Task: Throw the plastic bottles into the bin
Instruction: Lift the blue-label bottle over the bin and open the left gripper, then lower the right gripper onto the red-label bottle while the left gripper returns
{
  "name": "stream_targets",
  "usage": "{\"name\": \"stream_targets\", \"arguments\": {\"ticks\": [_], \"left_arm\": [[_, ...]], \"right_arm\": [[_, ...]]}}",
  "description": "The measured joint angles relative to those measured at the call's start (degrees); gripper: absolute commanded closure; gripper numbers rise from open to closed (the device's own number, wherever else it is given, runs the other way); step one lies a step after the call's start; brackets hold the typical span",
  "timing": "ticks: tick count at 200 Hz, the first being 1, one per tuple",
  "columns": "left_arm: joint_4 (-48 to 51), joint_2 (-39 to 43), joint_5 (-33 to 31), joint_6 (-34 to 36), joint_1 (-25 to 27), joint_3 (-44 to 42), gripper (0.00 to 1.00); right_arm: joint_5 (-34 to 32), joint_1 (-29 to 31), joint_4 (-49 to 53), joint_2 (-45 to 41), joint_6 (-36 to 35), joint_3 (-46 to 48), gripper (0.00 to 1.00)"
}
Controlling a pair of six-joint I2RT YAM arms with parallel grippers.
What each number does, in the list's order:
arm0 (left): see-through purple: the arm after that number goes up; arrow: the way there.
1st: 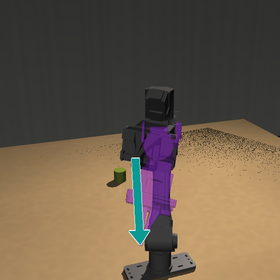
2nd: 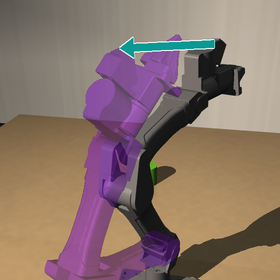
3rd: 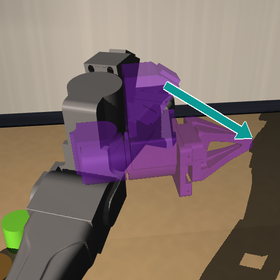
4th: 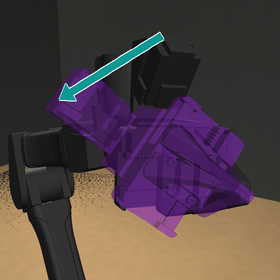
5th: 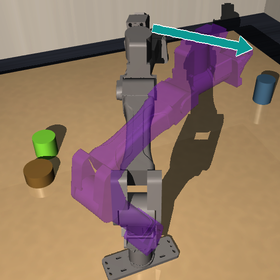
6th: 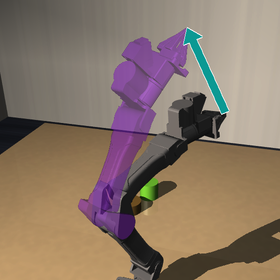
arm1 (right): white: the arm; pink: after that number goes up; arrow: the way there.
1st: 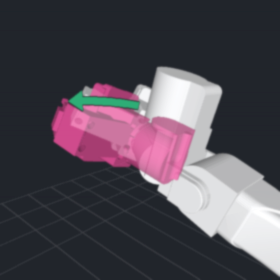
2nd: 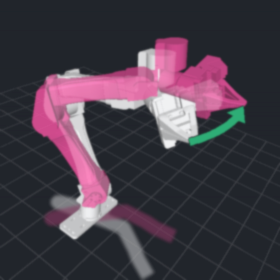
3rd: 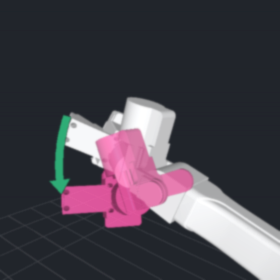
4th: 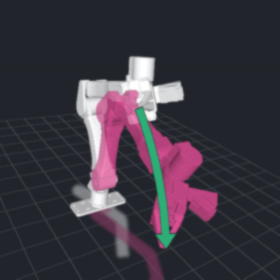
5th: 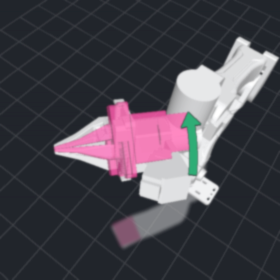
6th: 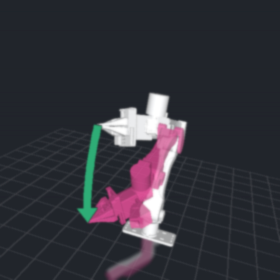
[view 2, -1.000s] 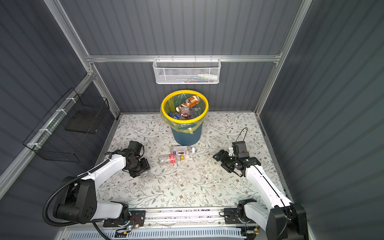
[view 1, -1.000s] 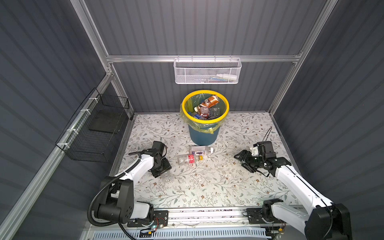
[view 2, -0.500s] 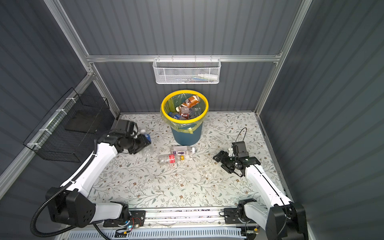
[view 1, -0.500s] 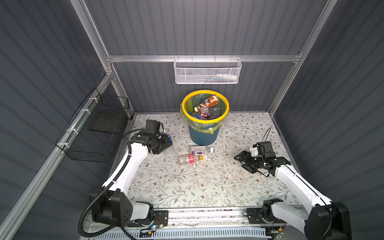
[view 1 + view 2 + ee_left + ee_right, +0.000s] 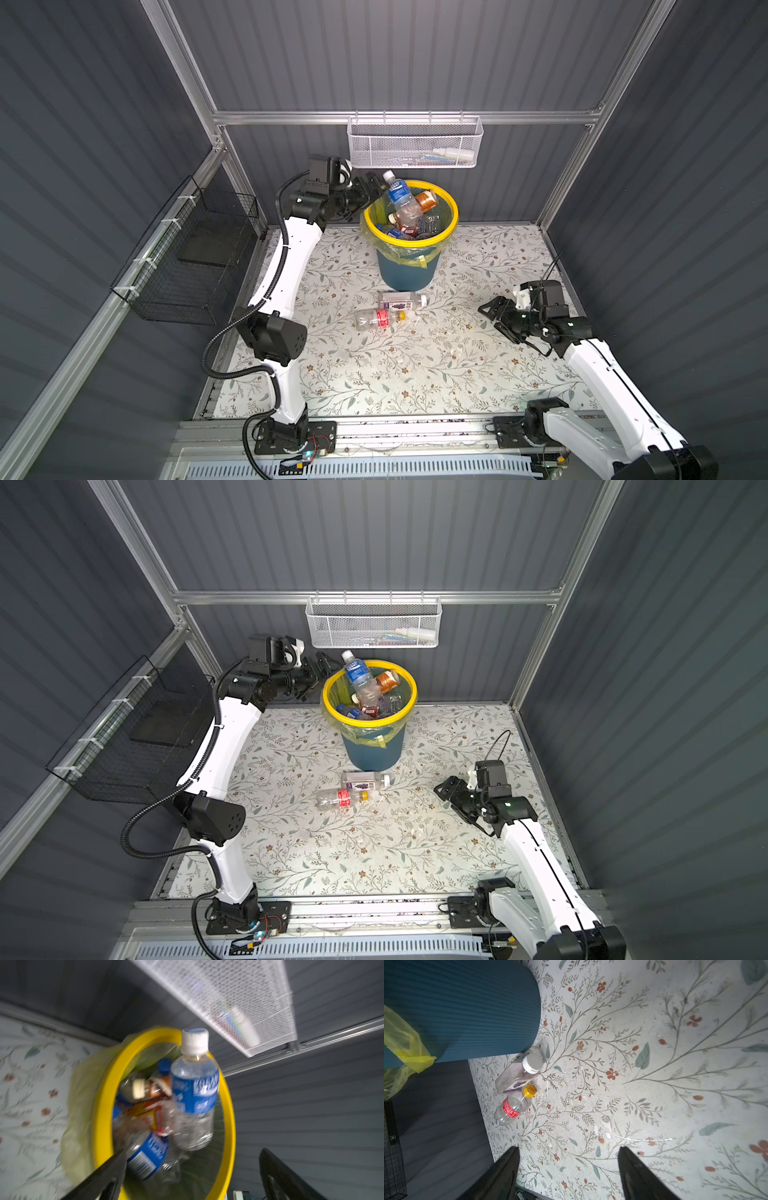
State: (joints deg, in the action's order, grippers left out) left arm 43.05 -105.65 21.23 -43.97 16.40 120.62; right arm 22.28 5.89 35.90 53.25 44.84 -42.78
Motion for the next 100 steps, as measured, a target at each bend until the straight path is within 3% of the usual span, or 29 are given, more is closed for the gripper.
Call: {"name": "stream_targets", "arguments": {"ticks": [30,63,100], "left_arm": [[-0.09,16.11,-2.82,0.68,-5.49,-21.68,0.0],[-0.92,32.74,-6.25,2.64,-9.77,-35.74,0.0],[-0.66,39.12,-7.39,4.61,-11.37,-49.64,0.0]], "right_arm": [[-0.07,-0.42,0.96,-0.28,-0.11,0.15,0.24],[0.33,0.7,0.02,1.49,0.92,2.12,0.24],[0.17,8.59,-4.59,5.33,6.16,2.91,0.24]]}}
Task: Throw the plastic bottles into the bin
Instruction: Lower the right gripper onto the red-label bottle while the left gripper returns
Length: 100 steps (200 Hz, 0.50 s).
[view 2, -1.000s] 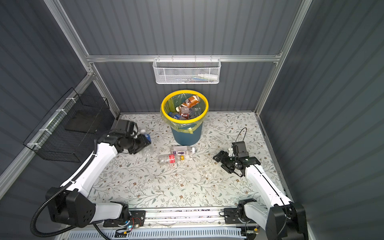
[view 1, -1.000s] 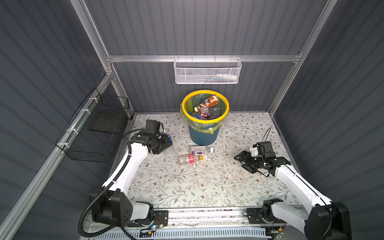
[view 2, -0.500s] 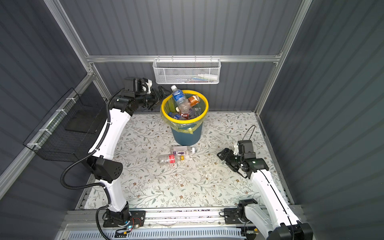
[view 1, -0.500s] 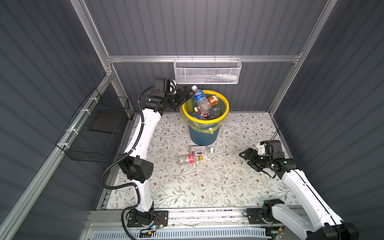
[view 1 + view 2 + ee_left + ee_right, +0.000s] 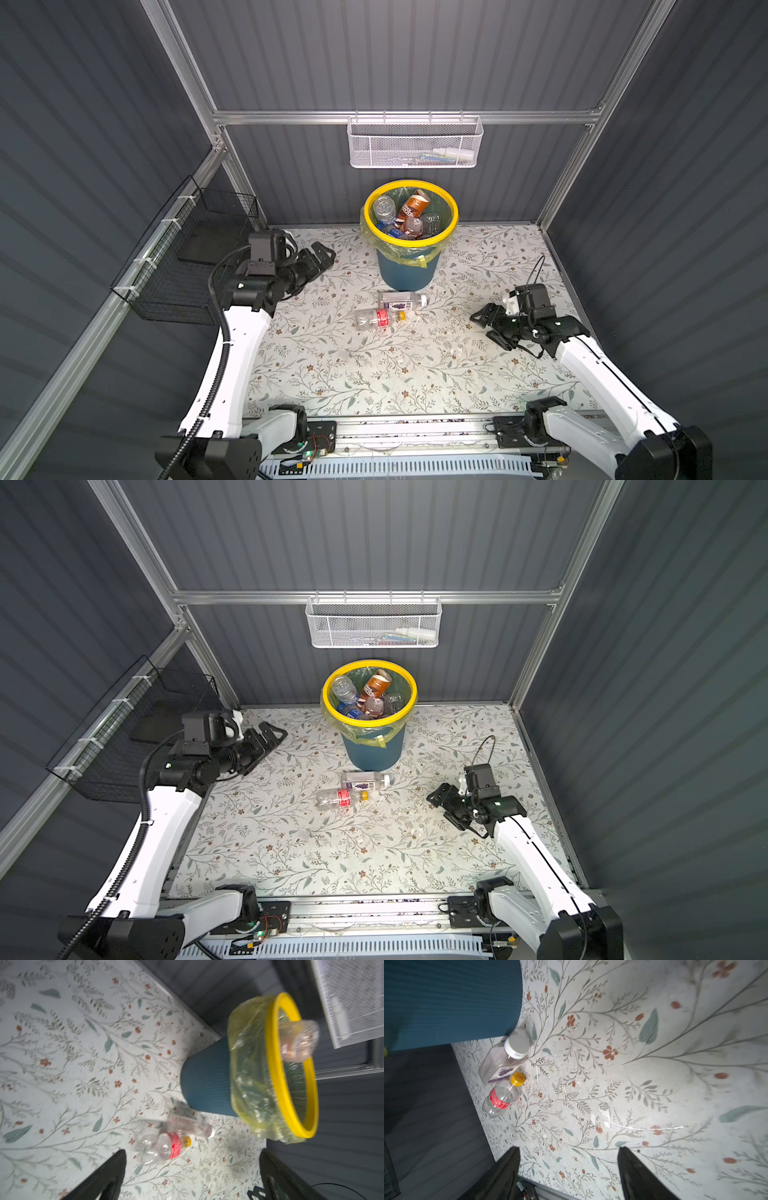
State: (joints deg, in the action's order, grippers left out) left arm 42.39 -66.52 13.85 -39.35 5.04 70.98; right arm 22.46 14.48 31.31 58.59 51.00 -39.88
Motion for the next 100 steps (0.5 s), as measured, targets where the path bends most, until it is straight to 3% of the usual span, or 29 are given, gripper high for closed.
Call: {"name": "stream_targets", "arguments": {"ticks": [39,100], "left_arm": [[0.96,0.22,-0.96,0.85,-0.96,-8.48,0.0],[0.85,2.32,-2.12,1.73,-1.75,-11.93,0.0]], "right_arm": [[-1.9,10.62,-10.38,4.74,10.14,0.02,0.24],[-8.41,23.3,-27.19,19.82,26.95,-2.99,0.23]]}}
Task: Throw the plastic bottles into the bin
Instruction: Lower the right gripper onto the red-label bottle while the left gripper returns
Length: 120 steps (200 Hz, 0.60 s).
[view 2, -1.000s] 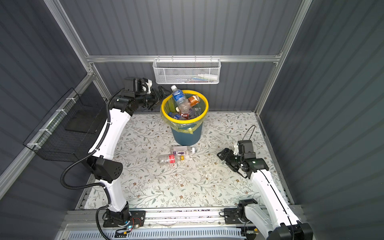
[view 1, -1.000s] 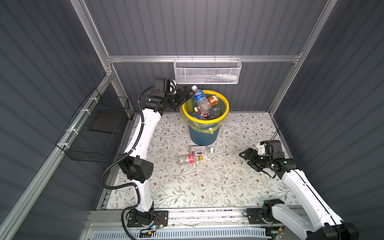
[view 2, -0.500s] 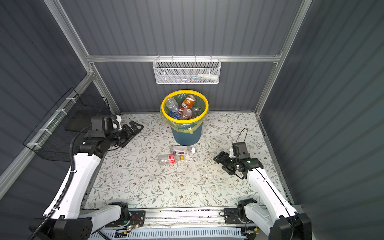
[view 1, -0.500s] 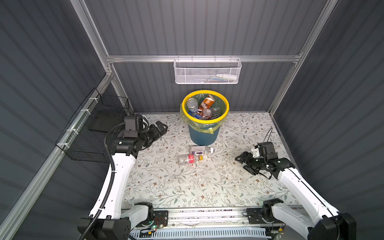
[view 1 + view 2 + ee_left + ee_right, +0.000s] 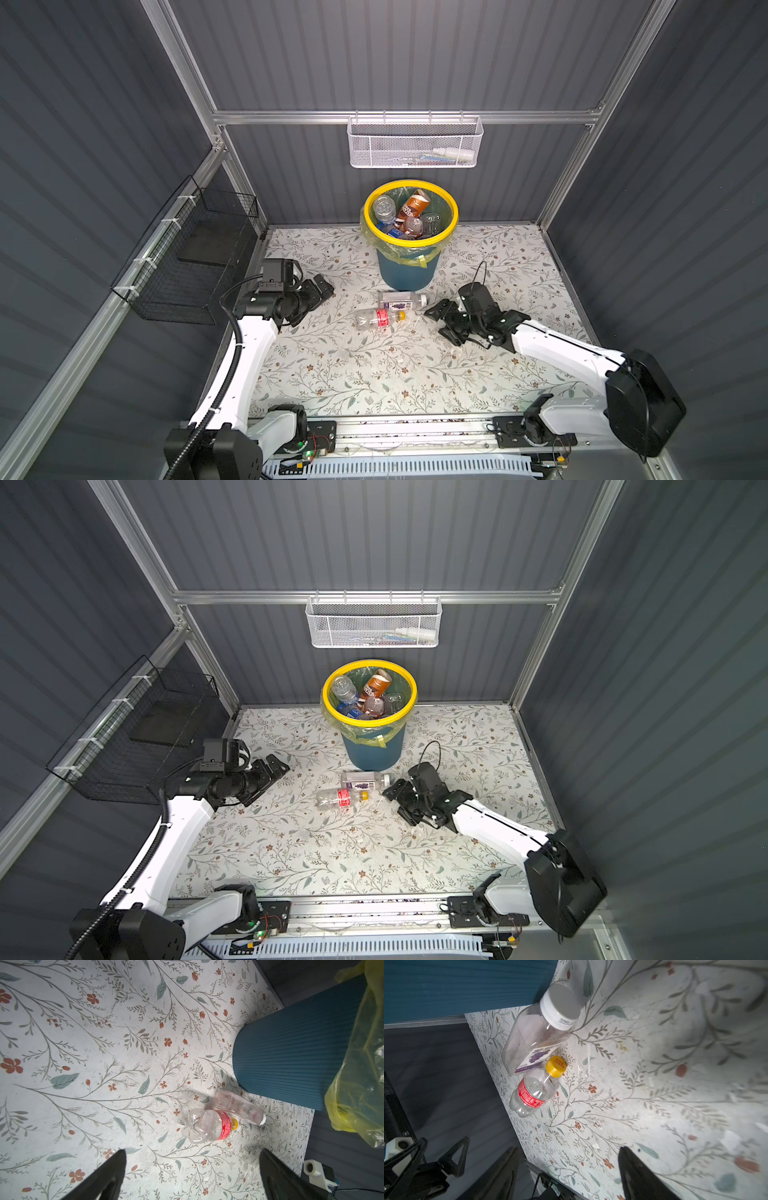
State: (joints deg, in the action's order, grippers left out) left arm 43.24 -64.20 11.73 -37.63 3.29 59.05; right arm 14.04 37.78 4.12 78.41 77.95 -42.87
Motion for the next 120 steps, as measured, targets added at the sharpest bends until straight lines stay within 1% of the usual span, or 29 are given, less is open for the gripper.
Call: {"name": "stream_targets", "arguments": {"ticks": [23,67,120], "left_arm": [[0.02,0.31,-0.52,0.61,-0.76,-0.48,0.0],[0.2,2.12,-1.27,1.95,-2.32,-1.09,0.0],[1.27,4.0,-1.92,3.85,-3.41,-1.6,0.0]], "right_arm": [[-1.27,3.28,-4.52,6.88,4.96,-4.46,0.23],[-2.12,8.39,-9.03,18.08,11.72,-14.38,0.22],[-2.84,11.02,-8.13,26.49,14.62,-22.67,0.21]]}}
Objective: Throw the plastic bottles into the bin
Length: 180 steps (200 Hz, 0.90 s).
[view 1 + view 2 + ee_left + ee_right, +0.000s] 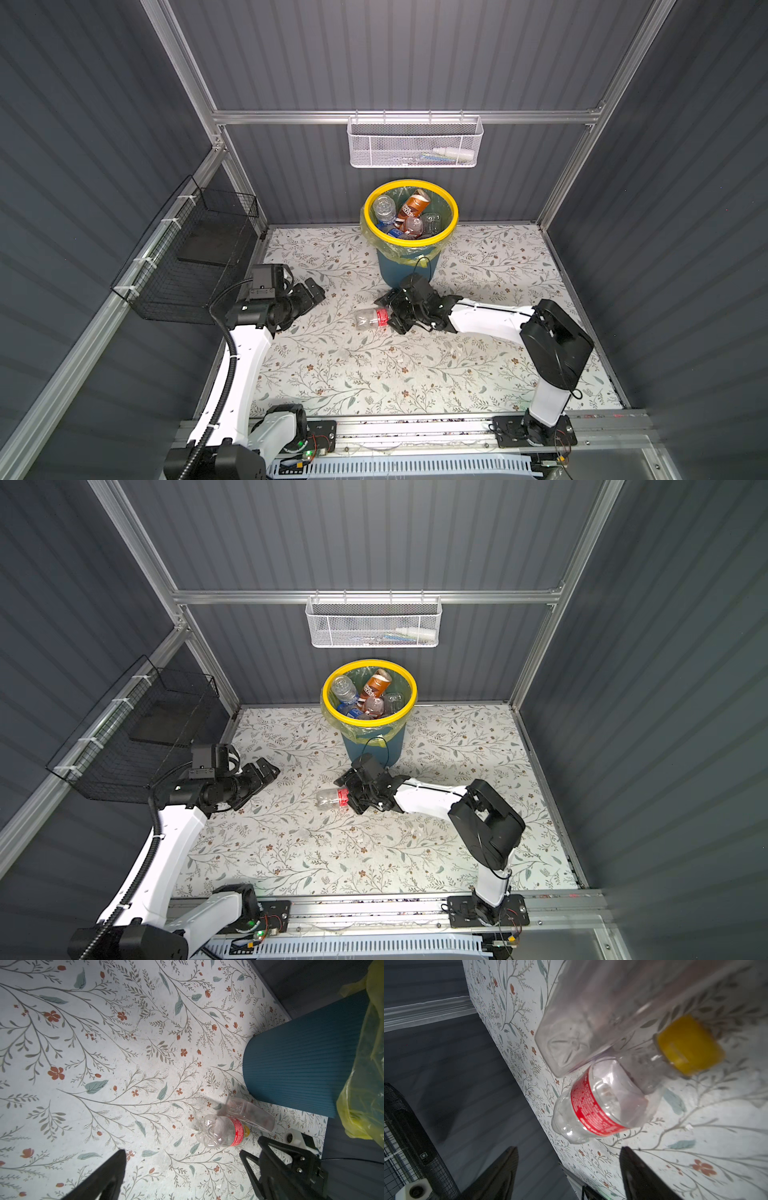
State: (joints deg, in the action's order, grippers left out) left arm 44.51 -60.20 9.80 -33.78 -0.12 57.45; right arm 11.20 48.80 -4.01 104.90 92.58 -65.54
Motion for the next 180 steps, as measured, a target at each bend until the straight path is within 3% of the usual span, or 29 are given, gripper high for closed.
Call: {"name": "stream_targets", "arguments": {"ticks": [79,180], "left_arm": [[0.76,0.72,-1.09,0.85,0.0,-1.38,0.0],[0.72,0.72,-1.27,0.87,0.0,-1.4,0.0]], "right_arm": [[-0.87,0.59,3.56,8.09,-0.66,-6.91,0.21],[-3.85,1.18,5.2,9.77,-4.48,-8.31,0.22]]}}
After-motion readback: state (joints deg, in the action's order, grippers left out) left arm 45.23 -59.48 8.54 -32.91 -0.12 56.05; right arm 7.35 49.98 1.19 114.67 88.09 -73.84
